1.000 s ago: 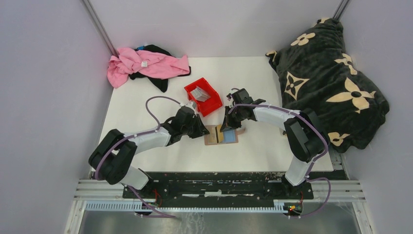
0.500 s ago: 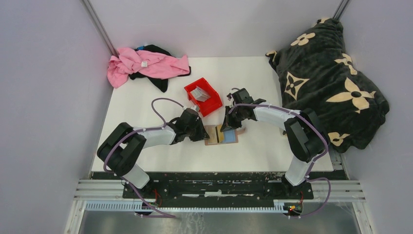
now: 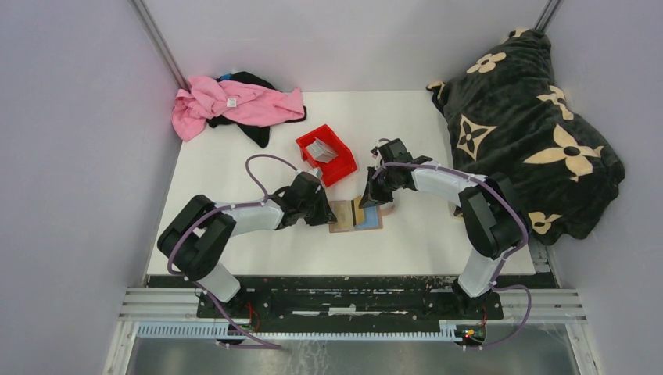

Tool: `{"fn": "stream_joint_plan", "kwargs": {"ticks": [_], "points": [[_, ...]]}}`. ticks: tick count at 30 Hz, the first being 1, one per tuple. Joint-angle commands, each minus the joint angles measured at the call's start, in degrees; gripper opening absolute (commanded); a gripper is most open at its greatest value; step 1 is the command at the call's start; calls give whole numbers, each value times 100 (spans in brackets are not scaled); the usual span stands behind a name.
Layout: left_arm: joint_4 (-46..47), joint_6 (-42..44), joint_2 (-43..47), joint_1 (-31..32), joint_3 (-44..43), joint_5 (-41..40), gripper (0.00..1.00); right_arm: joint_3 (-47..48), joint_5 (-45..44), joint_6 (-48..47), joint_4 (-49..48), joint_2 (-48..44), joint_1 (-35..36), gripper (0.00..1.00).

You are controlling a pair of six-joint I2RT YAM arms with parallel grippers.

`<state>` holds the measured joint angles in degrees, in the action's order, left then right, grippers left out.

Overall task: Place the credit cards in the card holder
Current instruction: Turn over the card slot in the card holder, then insert the credit card into the card holder.

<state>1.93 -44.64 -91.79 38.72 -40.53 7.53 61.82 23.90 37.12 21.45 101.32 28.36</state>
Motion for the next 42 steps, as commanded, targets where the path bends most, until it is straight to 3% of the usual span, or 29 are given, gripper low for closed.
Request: {"fn": "stream_joint_plan", "kwargs": {"ticks": [1, 42], "points": [[-213, 342, -115, 30, -104, -164, 19, 170, -30, -143, -5, -233, -52, 1], [-246, 373, -225, 44, -91, -147, 18, -453, 12, -184, -422, 250, -34, 1]]}}
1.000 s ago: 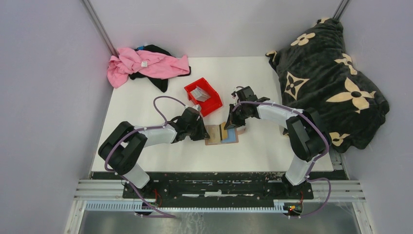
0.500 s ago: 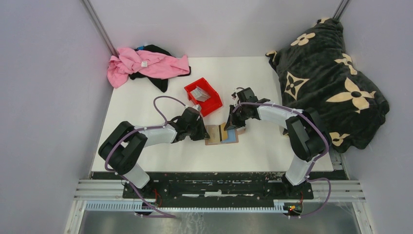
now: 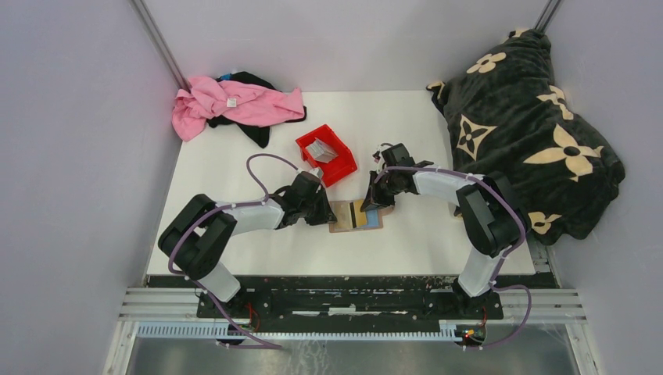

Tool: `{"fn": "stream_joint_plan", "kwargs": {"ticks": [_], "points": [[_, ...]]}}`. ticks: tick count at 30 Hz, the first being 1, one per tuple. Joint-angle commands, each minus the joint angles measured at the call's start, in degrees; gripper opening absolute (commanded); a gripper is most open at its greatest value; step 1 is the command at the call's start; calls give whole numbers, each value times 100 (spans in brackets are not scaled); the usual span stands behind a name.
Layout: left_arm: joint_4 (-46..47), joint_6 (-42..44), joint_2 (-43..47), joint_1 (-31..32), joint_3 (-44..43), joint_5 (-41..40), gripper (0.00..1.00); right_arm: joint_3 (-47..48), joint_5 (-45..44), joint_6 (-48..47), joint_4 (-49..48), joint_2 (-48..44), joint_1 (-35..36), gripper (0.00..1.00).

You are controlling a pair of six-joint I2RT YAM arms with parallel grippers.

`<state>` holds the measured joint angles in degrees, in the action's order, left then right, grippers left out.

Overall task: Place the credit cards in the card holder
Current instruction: Insert the credit card into the card holder.

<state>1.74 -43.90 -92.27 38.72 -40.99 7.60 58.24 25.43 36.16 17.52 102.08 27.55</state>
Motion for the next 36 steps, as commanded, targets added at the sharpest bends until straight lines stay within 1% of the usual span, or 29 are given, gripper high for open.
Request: {"fn": "stream_joint_plan", "kwargs": {"ticks": [1, 24, 30, 35, 36], "points": [[-226, 295, -171, 40, -41, -157, 18, -93, -150, -85, -41, 187, 45, 1], [-329, 302, -164, 83, -36, -188, 18, 210, -283, 114, -179, 373, 96, 1], [-375, 321, -176, 93, -99, -188, 18, 243, -270, 149, -126, 419, 287, 1], [-376, 312, -179, 97, -136, -162, 18, 384, -483, 144, 79, 532, 551, 1], [-376, 312, -184, 100, -137, -162, 18, 422, -523, 141, 120, 546, 597, 3]]}}
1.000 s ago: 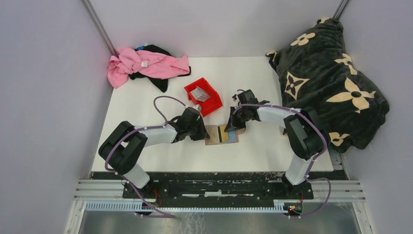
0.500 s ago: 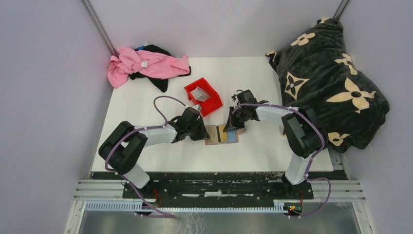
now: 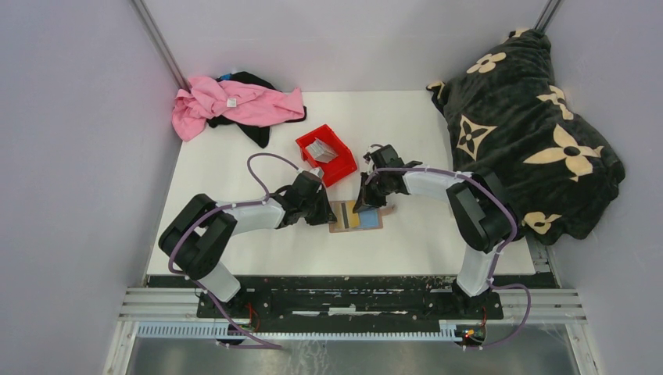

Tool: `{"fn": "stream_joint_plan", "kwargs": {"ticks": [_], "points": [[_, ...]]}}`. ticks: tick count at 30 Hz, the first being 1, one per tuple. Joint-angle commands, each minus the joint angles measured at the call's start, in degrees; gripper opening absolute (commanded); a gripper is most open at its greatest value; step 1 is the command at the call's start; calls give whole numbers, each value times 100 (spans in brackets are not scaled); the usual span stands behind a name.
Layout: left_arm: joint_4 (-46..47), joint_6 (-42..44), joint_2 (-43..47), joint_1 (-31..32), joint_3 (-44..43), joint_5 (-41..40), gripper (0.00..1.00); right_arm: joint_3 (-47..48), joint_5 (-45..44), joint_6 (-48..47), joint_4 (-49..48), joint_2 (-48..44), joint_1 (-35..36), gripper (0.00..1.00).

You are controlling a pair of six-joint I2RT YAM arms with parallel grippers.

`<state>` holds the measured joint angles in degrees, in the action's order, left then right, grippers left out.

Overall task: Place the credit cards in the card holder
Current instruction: Insert the credit card into the card holder.

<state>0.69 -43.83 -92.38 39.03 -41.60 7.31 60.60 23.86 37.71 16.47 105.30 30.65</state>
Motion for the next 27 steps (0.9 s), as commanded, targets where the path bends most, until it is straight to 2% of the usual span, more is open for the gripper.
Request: {"fn": "stream_joint_plan", "kwargs": {"ticks": [1, 3, 6, 10, 19, 27], "points": [[-269, 306, -165, 68, -76, -126, 18, 228, -425, -16, 284, 240, 336, 5], [-262, 307, -154, 76, -65, -125, 18, 334, -560, -45, 430, 246, 418, 13], [-260, 305, -106, 79, -43, -132, 18, 476, -827, -123, 699, 239, 505, 31], [-203, 295, -13, 77, 0, -127, 18, 594, -932, -172, 872, 237, 556, 43], [165, 182, 250, 79, 214, 5, 18, 926, -1137, -221, 1234, 321, 768, 53], [450, 130, 526, 79, 478, 72, 18, 1364, -1431, -176, 1620, 532, 1049, 55]]}}
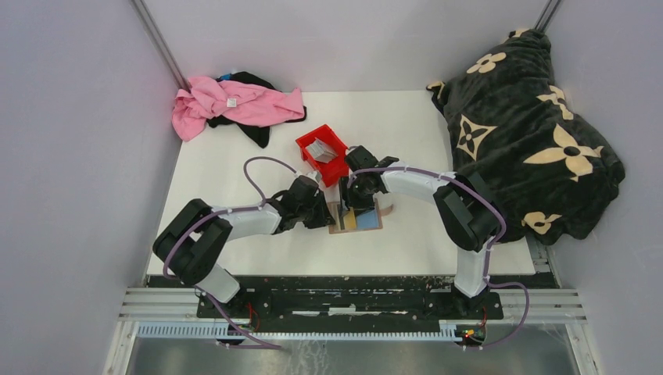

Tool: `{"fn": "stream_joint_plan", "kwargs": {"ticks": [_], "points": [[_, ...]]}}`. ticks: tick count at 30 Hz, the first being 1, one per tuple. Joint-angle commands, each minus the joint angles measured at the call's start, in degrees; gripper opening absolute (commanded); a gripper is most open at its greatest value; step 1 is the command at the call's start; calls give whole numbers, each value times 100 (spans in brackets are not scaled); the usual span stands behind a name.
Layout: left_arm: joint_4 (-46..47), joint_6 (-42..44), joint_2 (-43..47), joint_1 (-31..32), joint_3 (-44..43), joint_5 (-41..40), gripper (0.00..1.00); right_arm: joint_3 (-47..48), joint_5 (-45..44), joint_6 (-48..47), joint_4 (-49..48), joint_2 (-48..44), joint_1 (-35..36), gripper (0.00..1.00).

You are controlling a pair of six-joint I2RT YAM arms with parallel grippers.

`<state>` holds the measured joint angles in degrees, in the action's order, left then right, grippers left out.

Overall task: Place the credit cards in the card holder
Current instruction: Insert the credit card into the card holder.

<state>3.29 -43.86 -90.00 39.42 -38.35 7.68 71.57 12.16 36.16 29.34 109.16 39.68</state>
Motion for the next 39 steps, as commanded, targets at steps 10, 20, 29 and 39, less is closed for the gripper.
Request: {"fn": "stream_joint_plan", "kwargs": {"ticks": [10, 20, 29, 39], "points": [[285, 105, 739, 35, 462, -149, 17, 509, -500, 29, 557, 320, 271, 55], [269, 105, 489, 39, 563, -51, 17, 748, -733, 12, 742, 457, 441, 64], [447, 27, 386, 81, 754, -22, 16, 1232, -1156, -25, 1078, 870, 704, 68], [497, 48, 290, 137, 757, 40, 15, 1582, -1614, 94, 1369, 1232, 1003, 64]]}}
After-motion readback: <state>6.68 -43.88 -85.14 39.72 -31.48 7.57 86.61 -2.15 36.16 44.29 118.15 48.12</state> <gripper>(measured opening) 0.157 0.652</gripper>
